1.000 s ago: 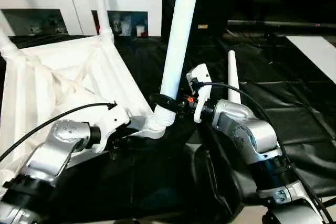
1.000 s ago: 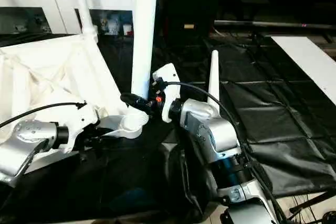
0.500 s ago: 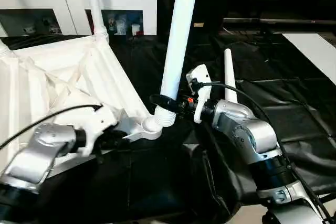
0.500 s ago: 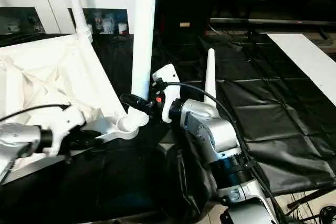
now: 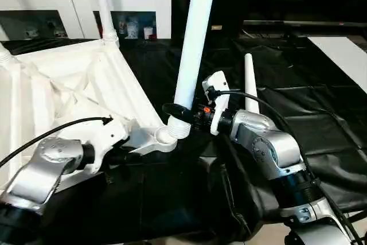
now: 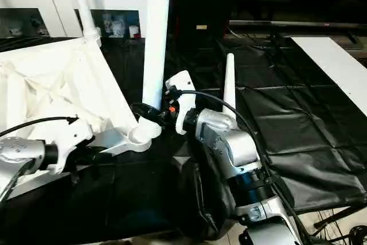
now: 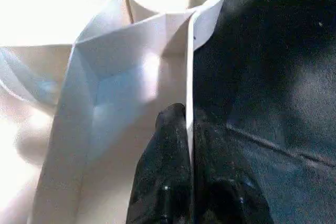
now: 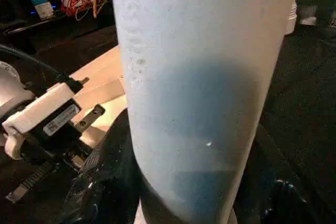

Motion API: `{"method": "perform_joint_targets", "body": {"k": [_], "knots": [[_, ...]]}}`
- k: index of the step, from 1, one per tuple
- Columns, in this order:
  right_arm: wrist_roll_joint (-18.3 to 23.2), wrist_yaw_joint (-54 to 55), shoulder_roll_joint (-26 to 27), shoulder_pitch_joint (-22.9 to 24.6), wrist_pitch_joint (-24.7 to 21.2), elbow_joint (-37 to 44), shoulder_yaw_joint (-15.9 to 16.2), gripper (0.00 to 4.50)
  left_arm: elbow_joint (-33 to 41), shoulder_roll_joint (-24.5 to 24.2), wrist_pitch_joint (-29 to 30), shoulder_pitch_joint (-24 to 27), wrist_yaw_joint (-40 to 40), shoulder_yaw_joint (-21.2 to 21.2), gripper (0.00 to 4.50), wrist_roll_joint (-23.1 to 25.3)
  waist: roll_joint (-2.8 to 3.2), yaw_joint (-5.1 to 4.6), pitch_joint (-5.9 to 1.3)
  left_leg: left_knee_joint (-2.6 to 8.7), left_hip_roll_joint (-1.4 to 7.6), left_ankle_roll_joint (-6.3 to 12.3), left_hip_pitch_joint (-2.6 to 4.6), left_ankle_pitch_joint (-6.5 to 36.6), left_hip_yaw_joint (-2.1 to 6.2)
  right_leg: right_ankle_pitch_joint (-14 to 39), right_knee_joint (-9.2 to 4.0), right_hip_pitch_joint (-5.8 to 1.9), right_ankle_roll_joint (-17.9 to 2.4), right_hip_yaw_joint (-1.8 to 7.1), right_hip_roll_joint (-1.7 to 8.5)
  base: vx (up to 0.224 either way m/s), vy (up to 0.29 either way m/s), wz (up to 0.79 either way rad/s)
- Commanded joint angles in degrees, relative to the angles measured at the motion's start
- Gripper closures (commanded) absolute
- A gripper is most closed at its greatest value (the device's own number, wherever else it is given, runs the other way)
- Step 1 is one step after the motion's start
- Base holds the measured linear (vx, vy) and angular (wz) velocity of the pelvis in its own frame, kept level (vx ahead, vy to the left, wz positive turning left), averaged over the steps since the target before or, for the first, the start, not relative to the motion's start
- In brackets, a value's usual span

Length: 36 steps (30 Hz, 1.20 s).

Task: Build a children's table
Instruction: Insert table leg to table base

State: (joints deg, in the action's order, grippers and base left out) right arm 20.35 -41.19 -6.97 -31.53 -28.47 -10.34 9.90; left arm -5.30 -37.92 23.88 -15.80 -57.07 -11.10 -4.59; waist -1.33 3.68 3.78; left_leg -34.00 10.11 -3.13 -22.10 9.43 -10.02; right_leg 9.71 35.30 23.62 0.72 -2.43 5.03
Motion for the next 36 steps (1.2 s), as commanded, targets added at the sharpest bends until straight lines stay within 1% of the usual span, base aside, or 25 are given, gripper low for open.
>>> {"method": "perform_joint_targets", "body": {"k": [1,5,6,7,8,9,10,12,13,15,17,20,23,24,25,27,28,29,30,31,32,33,34,35,36], "knots": [[-0.1,-0.32,-0.12,-1.17,1.01,-0.12,-0.48,2.64,-1.61,1.39,-2.57,-0.54,-0.01,-0.98,4.48,-0.14,1.11,0.02,-3.94,4.95,2.35,-3.96,1.73,21.92,0.97,19.53,-4.35,-1.61,-9.92,2.19,2.63,0.0,0.0,0.0],[-0.25,-0.5,-0.1,-1.05,1.21,-0.31,-0.36,2.64,-4.01,1.99,-6.57,-1.22,-1.29,-3.11,4.5,1.23,0.93,0.14,-3.89,4.93,2.29,-3.6,1.66,22.05,0.99,21.21,-4.59,-1.57,-9.27,2.23,2.75,0.0,0.0,0.0],[-0.31,-0.64,-0.09,-1.0,1.19,-0.42,-0.27,2.64,-4.37,2.78,-8.27,-1.53,-2.53,-3.78,4.5,0.95,0.93,0.24,-3.89,4.88,2.32,-3.51,1.78,22.12,0.93,21.98,-4.7,-1.43,-9.05,2.29,2.8,0.0,0.0,0.0],[-0.42,-0.76,-0.14,-0.93,1.2,-0.53,-0.12,2.64,-4.28,3.33,-8.78,-1.7,-3.38,-4.01,4.5,0.4,1.03,0.37,-3.91,4.91,2.39,-3.63,1.8,22.09,0.96,22.53,-4.73,-1.43,-8.92,2.29,2.87,0.0,0.0,0.0],[-0.61,-0.95,-0.27,-0.86,1.25,-0.69,0.08,2.64,-4.06,3.79,-8.69,-1.88,-4.07,-4.26,4.5,-0.16,1.05,0.45,-3.96,4.89,2.4,-3.74,1.79,21.94,0.99,22.44,-4.67,-1.44,-8.86,2.28,2.88,0.0,0.0,0.0],[-0.88,-1.12,-0.46,-0.79,1.35,-0.84,0.33,2.64,-3.92,4.07,-8.95,-2.04,-4.65,-4.5,4.5,-0.51,1.27,0.67,-4.01,4.94,2.48,-3.91,1.91,21.95,1.01,22.05,-4.56,-1.35,-8.95,2.26,2.86,0.0,0.0,0.0],[-1.16,-1.29,-0.66,-0.71,1.47,-0.99,0.58,2.64,-3.95,4.28,-9.26,-2.31,-4.94,-4.89,4.5,-0.45,1.18,0.7,-3.97,4.96,2.49,-3.92,1.91,22.05,0.96,21.86,-4.61,-1.29,-8.99,2.27,2.79,0.0,0.0,0.0],[-1.62,-1.62,-1.06,-0.65,1.55,-1.33,0.99,2.64,-4.84,4.62,-10.22,-3.17,-5.29,-5.7,4.5,0.3,1.18,1.23,-4.02,4.87,2.47,-3.86,2.24,22.14,0.76,20.93,-4.59,-1.04,-9.37,2.33,2.7,0.0,0.0,0.0],[-1.62,-1.62,-1.06,-0.65,1.55,-1.33,0.99,2.64,-4.84,4.62,-10.22,-3.17,-5.29,-5.7,4.5,0.3,1.19,1.36,-4.01,4.82,2.44,-3.74,2.3,22.4,0.68,20.95,-4.63,-0.99,-9.58,2.4,2.75,0.0,0.0,0.0],[-2.54,-1.46,-1.28,-0.65,2.17,-2.23,1.37,2.64,-6.11,5.26,-11.32,-4.11,-5.86,-5.78,4.5,0.48,1.12,1.39,-3.95,4.94,2.42,-3.67,2.02,22.29,0.75,21.86,-4.63,-1.23,-9.21,2.36,2.8,0.0,0.0,0.0],[-3.32,-1.09,-1.12,-0.8,2.89,-3.43,1.52,2.64,-7.43,5.57,-12.29,-4.9,-6.04,-5.83,4.5,0.83,1.18,1.48,-3.96,4.91,2.38,-3.78,2.04,22.66,0.79,23.68,-4.8,-1.15,-8.53,2.37,2.96,0.0,0.0,0.0],[-3.47,-1.33,-0.94,-0.81,3.08,-4.12,1.65,2.64,-9.26,6.11,-12.43,-5.97,-4.97,-5.47,4.5,1.72,1.11,1.49,-3.74,4.99,2.39,-3.87,1.95,23.5,0.99,26.9,-5.18,-1.14,-7.55,2.33,3.17,0.0,0.0,0.0],[-4.01,-1.41,-1.04,-0.74,3.51,-4.85,2.05,2.64,-10.54,6.55,-12.57,-6.51,-4.64,-4.98,4.5,1.75,1.13,1.48,-3.64,5.0,2.39,-3.9,2.12,24.82,1.12,30.71,-5.65,-0.89,-6.23,2.26,3.27,0.0,0.0,0.0],[-4.41,-1.49,-1.18,-0.57,3.86,-5.36,2.26,2.64,-11.09,6.64,-12.59,-6.73,-4.52,-4.9,4.5,1.81,0.8,1.46,-3.35,4.98,2.37,-3.78,2.21,25.41,1.13,32.62,-5.9,-0.61,-5.68,2.26,3.31,0.0,0.0,0.0],[-4.74,-1.42,-1.23,-0.47,4.26,-5.73,2.34,2.64,-11.4,6.71,-12.71,-6.84,-4.46,-4.84,4.5,1.8,0.89,1.38,-3.33,5.03,2.37,-3.85,2.12,25.71,1.27,33.98,-6.0,-0.67,-5.24,2.19,3.42,0.0,0.0,0.0],[-5.04,-1.29,-0.9,-0.35,5.09,-6.86,1.99,2.64,-12.19,6.87,-13.12,-7.16,-4.47,-4.73,4.5,1.76,0.89,1.21,-3.25,5.12,2.37,-3.98,2.03,26.52,1.46,35.59,-6.2,-0.68,-4.68,2.02,3.48,0.0,0.0,0.0],[-5.13,-1.34,-0.73,-0.37,5.63,-7.56,1.83,2.64,-12.46,6.97,-13.21,-7.29,-4.6,-4.63,4.5,1.72,1.13,1.17,-3.1,5.16,2.34,-4.04,2.05,26.91,1.49,36.05,-6.29,-0.57,-4.55,2.03,3.5,0.0,0.0,0.0],[-5.27,-1.35,-0.52,-0.47,6.26,-8.46,1.73,2.64,-12.7,7.04,-13.29,-7.42,-4.7,-4.55,4.5,1.7,0.94,0.93,-3.04,5.08,2.25,-3.94,2.14,27.67,1.53,37.34,-6.57,-0.48,-4.19,1.92,3.5,0.0,0.0,0.0],[-5.25,-1.27,-0.24,-0.58,6.82,-9.34,1.52,2.64,-12.99,7.15,-13.43,-7.56,-4.8,-4.44,4.5,1.81,1.08,0.8,-2.94,5.06,2.22,-3.87,2.25,28.36,1.61,38.51,-6.85,-0.36,-3.95,1.86,3.6,0.0,0.0,0.0],[-5.23,-1.19,-0.05,-0.65,7.16,-9.88,1.39,2.64,-13.2,7.23,-13.55,-7.65,-4.86,-4.36,4.5,1.91,1.03,0.67,-2.91,5.12,2.24,-3.82,2.24,28.86,1.74,39.14,-6.9,-0.44,-3.8,1.71,3.59,0.0,0.0,0.0],[-5.52,-0.88,0.54,-1.21,8.38,-12.06,1.16,2.64,-13.56,7.36,-13.67,-7.93,-5.09,-4.33,4.5,2.1,1.2,0.66,-2.79,5.14,2.23,-3.84,2.22,29.2,1.81,39.43,-6.94,-0.36,-3.68,1.69,3.62,0.0,0.0,0.0],[-5.55,-0.87,0.6,-1.27,8.49,-12.28,1.13,2.64,-13.59,7.37,-13.67,-7.97,-5.1,-4.34,4.5,2.11,1.26,0.58,-2.66,5.17,2.23,-3.89,2.29,29.92,1.83,40.03,-7.08,-0.17,-3.6,1.68,3.63,0.0,0.0,0.0],[-5.61,-0.86,0.7,-1.4,8.69,-12.7,1.07,2.64,-13.63,7.4,-13.68,-8.03,-5.14,-4.35,4.5,2.13,1.16,0.46,-2.61,5.11,2.21,-3.84,2.45,30.76,1.92,41.02,-7.26,-0.09,-3.46,1.6,3.64,0.0,0.0,0.0],[-5.6,-1.0,1.22,-1.82,9.21,-14.28,0.73,2.64,-13.71,7.42,-13.69,-8.18,-5.38,-4.48,4.5,2.18,1.28,0.45,-2.42,5.13,2.17,-3.84,2.5,31.36,2.01,42.08,-7.42,-0.02,-3.2,1.52,3.66,0.0,0.0,0.0],[-5.64,-1.07,1.35,-1.94,9.42,-14.75,0.67,2.64,-13.74,7.39,-13.7,-8.24,-5.43,-4.57,4.5,2.26,1.29,0.22,-2.36,5.03,2.12,-3.92,2.66,32.47,2.12,43.21,-7.71,0.06,-3.01,1.27,3.67,0.0,0.0,0.0]]}}
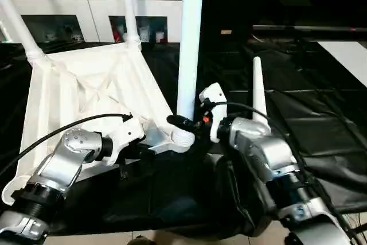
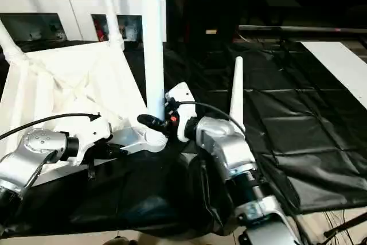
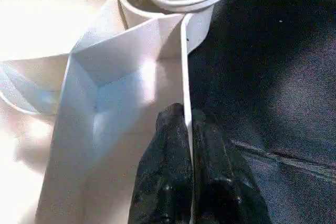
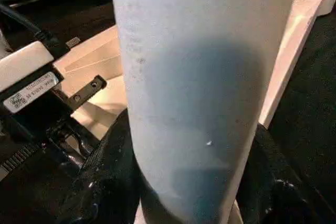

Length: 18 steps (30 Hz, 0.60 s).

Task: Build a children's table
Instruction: Insert table leg to table base

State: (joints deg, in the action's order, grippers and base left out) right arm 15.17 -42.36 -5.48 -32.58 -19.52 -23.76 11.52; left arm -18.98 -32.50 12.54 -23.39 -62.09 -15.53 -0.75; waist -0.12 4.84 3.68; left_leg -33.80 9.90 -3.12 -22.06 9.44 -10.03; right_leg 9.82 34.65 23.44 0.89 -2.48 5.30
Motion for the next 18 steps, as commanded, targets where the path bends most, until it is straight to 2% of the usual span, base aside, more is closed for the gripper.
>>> {"method": "perform_joint_targets", "body": {"k": [1,3,7,13,18], "knots": [[-0.53,0.03,-0.05,-0.98,0.7,-1.68,-0.98,2.64,-0.12,1.96,-2.41,-0.69,-0.45,-0.19,4.5,-1.52,0.21,-0.98,-2.28,4.88,2.34,-4.03,2.79,33.2,2.23,43.18,-7.17,0.18,-3.0,1.1,3.31,0.0,0.0,0.0],[-0.75,-0.22,0.42,-1.57,1.76,-3.42,-1.01,2.64,-0.1,1.96,-2.39,-0.78,-0.45,-0.25,4.5,-1.43,0.56,-1.03,-2.35,5.43,2.53,-4.09,2.68,33.6,2.35,40.3,-6.98,-0.22,-3.57,0.98,3.2,0.0,0.0,0.0],[-0.62,-0.22,1.32,-2.5,3.57,-5.12,-1.58,2.64,0.17,2.25,-2.0,-0.81,-0.12,0.01,4.5,-1.39,0.52,-1.01,-2.49,5.85,2.64,-4.06,2.82,33.54,2.11,36.19,-6.87,-0.32,-5.2,1.22,3.22,0.0,0.0,0.0],[0.71,-0.87,1.9,-2.62,4.71,-4.38,-2.62,2.64,0.12,2.4,-1.9,-1.01,-0.33,0.3,4.5,-1.54,0.51,-0.79,-2.54,5.81,2.68,-3.64,2.82,31.95,1.85,36.22,-6.96,-0.17,-5.51,1.62,3.43,0.0,0.0,0.0],[-0.88,-1.04,1.76,-3.51,6.98,-7.94,-2.33,2.64,0.08,2.29,-2.22,-1.35,-0.71,0.28,4.5,-1.24,0.51,-0.61,-2.63,5.89,2.79,-3.51,2.71,30.71,1.7,34.54,-6.73,-0.24,-6.34,1.74,3.44,0.0,0.0,0.0]]}}
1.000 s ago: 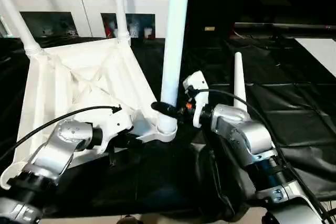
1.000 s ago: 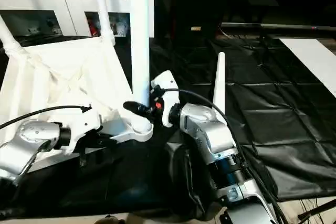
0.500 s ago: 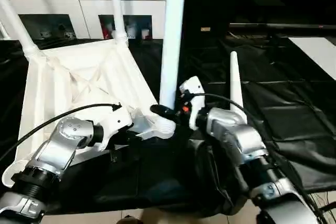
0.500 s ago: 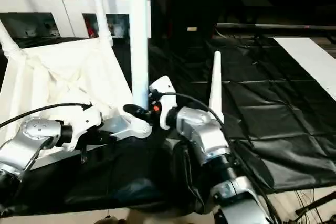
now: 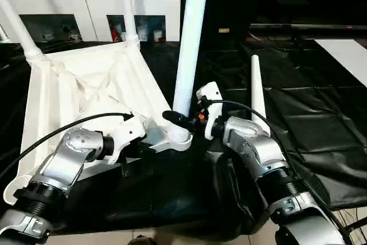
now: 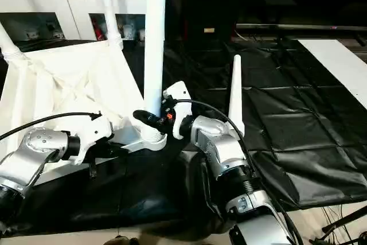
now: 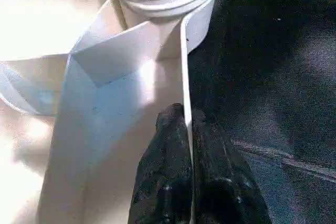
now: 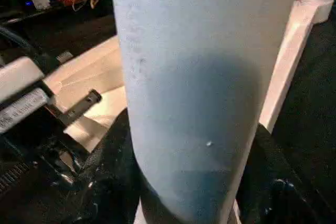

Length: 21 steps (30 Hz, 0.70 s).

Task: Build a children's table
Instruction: Insert table leg to table base

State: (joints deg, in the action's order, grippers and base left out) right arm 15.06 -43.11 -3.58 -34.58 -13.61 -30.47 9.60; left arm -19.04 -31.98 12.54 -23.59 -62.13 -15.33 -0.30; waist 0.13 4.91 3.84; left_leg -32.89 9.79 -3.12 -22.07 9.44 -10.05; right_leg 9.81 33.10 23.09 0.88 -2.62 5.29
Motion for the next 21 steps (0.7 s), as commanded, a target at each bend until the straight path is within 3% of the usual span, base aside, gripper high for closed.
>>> {"method": "perform_joint_targets", "body": {"k": [1,16,20,21], "knots": [[-0.78,-0.28,-0.1,-1.61,1.17,-1.45,-0.49,2.64,0.14,1.74,-2.25,-1.2,-0.73,0.08,4.5,-1.69,0.36,-0.69,-2.73,5.1,2.93,-3.57,2.63,30.73,1.75,33.67,-5.0,0.05,-6.69,1.88,3.33,0.0,0.0,0.0],[-1.76,-0.74,0.11,-2.7,3.18,-4.04,-0.48,2.64,0.5,1.1,-2.07,-1.53,-1.28,0.29,4.5,-1.48,0.56,-0.65,-2.61,5.26,2.97,-3.9,2.75,32.57,1.84,35.57,-5.27,0.21,-6.18,1.9,3.39,0.0,0.0,0.0],[-1.34,-1.11,-0.3,-2.15,2.41,-1.49,-1.0,2.64,0.46,1.07,-2.23,-1.94,-1.09,0.42,4.5,-1.33,0.63,-0.56,-2.37,5.24,2.94,-3.79,2.95,33.06,1.81,36.38,-5.5,0.43,-5.89,1.91,3.35,0.0,0.0,0.0],[-1.03,-1.11,-0.48,-1.98,1.95,-0.22,-1.25,2.64,0.8,1.14,-2.04,-1.94,-0.99,0.62,4.5,-1.54,0.76,-0.6,-2.04,5.28,2.89,-3.8,3.01,33.68,1.81,36.91,-5.74,0.58,-5.62,1.88,3.23,0.0,0.0,0.0]]}}
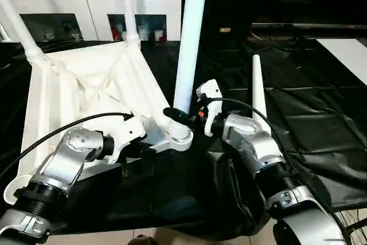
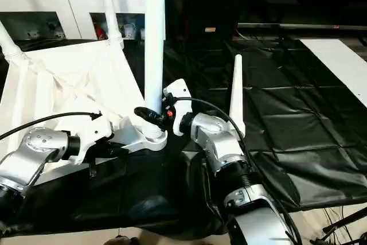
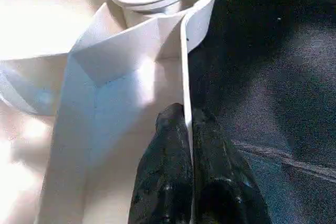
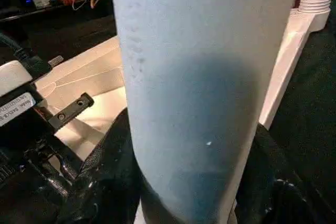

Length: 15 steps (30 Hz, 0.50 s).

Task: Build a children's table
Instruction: Insert table leg to table base

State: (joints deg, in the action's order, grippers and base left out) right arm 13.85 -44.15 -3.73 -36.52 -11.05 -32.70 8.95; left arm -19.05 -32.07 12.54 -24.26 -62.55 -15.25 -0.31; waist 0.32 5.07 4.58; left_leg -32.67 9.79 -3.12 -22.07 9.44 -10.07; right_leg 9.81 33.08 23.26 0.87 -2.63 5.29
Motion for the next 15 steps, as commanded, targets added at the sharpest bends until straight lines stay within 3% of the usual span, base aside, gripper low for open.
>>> {"method": "perform_joint_targets", "body": {"k": [1,2,3,5,6,7,9,10,11,12,13,14,15], "knots": [[0.74,0.05,-0.54,0.29,-1.45,3.9,-0.94,2.64,1.64,1.16,-1.62,-1.01,-0.58,0.71,4.5,-1.81,0.88,-0.82,-1.94,5.27,2.85,-3.85,2.94,34.31,1.86,37.22,-5.84,0.85,-5.36,1.97,3.17,0.0,0.0,0.0],[1.51,0.27,-0.96,0.79,-2.84,6.81,-1.36,2.64,3.03,1.0,-0.94,-0.47,-0.67,0.86,4.5,-2.18,0.63,-0.96,-1.35,5.48,2.81,-3.65,2.83,34.7,1.9,37.34,-5.94,0.89,-4.91,1.97,3.01,0.0,0.0,0.0],[1.69,0.35,-1.13,0.95,-3.31,7.71,-1.46,2.64,3.49,0.92,-0.73,-0.27,-0.72,0.86,4.5,-2.26,0.33,-0.91,-1.6,5.47,2.73,-3.2,2.7,33.37,1.87,37.64,-5.81,0.47,-4.69,2.03,3.1,0.0,0.0,0.0],[2.18,0.48,-1.39,1.46,-4.53,9.84,-1.56,2.64,4.41,0.82,-0.12,0.1,-0.76,0.9,4.5,-2.47,0.29,-0.82,-0.73,5.73,2.76,-2.37,2.17,30.43,1.82,37.43,-5.82,0.72,-4.74,2.49,3.32,0.0,0.0,0.0],[2.62,0.68,-1.55,2.23,-5.79,12.21,-1.48,2.64,5.65,0.63,0.72,0.53,-0.8,1.06,4.5,-2.8,0.08,-0.83,0.13,5.85,2.77,-1.96,2.14,29.42,1.67,37.85,-6.04,1.3,-4.5,2.72,3.4,0.0,0.0,0.0],[3.14,0.75,-1.58,2.9,-7.03,14.27,-1.34,2.64,6.54,0.4,1.32,0.75,-0.89,1.19,4.5,-3.02,0.1,-0.81,0.14,5.9,2.77,-1.82,2.06,29.05,1.67,37.85,-5.97,1.11,-4.54,2.74,3.28,0.0,0.0,0.0],[3.78,0.72,-1.66,3.9,-8.94,17.42,-0.91,2.64,8.03,-0.12,2.22,1.08,-1.15,1.43,4.5,-3.36,-0.61,-1.06,2.14,6.22,2.67,-1.07,1.73,28.73,1.66,40.14,-6.39,1.83,-3.52,2.88,3.39,0.0,0.0,0.0],[3.9,0.58,-1.74,4.15,-9.43,18.23,-0.66,2.64,8.32,-0.26,2.44,1.08,-1.21,1.52,4.5,-3.45,-0.56,-1.05,2.09,6.16,2.59,-0.97,1.63,28.17,1.78,40.53,-6.32,1.51,-3.45,2.76,3.48,0.0,0.0,0.0],[3.91,0.25,-2.13,4.94,-10.94,20.87,0.29,2.64,9.09,-0.73,2.88,1.07,-1.39,1.88,4.5,-3.61,-1.36,-1.18,2.87,6.53,2.67,-0.57,1.12,26.42,1.81,40.76,-6.32,1.48,-3.18,2.76,3.51,0.0,0.0,0.0],[4.01,0.27,-2.17,5.15,-11.48,21.68,0.45,2.64,9.01,-0.83,2.88,0.89,-1.41,2.02,4.5,-3.59,-1.54,-1.09,3.34,6.54,2.71,-0.39,1.5,25.94,1.59,41.93,-6.66,1.95,-2.74,2.92,3.61,0.0,0.0,0.0],[4.11,0.34,-2.15,5.23,-11.76,22.06,0.46,2.64,8.89,-0.86,2.87,0.76,-1.41,2.08,4.5,-3.55,-1.35,-1.1,3.42,6.45,2.66,-0.27,1.64,25.37,1.67,42.29,-6.66,1.92,-2.92,2.88,3.83,0.0,0.0,0.0],[4.38,0.4,-2.06,5.28,-12.46,22.68,0.38,2.64,8.64,-0.87,2.69,0.55,-1.09,2.4,4.5,-3.29,-1.75,-1.31,4.04,6.68,2.63,0.03,1.54,23.91,1.57,42.62,-7.12,1.77,-3.03,2.75,3.96,0.0,0.0,0.0],[4.41,0.42,-2.05,5.3,-12.53,22.76,0.38,2.64,8.63,-0.88,2.67,0.55,-1.05,2.44,4.5,-3.27,-1.48,-1.16,4.47,6.82,2.68,-0.1,1.72,23.76,1.65,43.9,-7.46,1.9,-2.82,2.7,4.12,0.0,0.0,0.0]]}}
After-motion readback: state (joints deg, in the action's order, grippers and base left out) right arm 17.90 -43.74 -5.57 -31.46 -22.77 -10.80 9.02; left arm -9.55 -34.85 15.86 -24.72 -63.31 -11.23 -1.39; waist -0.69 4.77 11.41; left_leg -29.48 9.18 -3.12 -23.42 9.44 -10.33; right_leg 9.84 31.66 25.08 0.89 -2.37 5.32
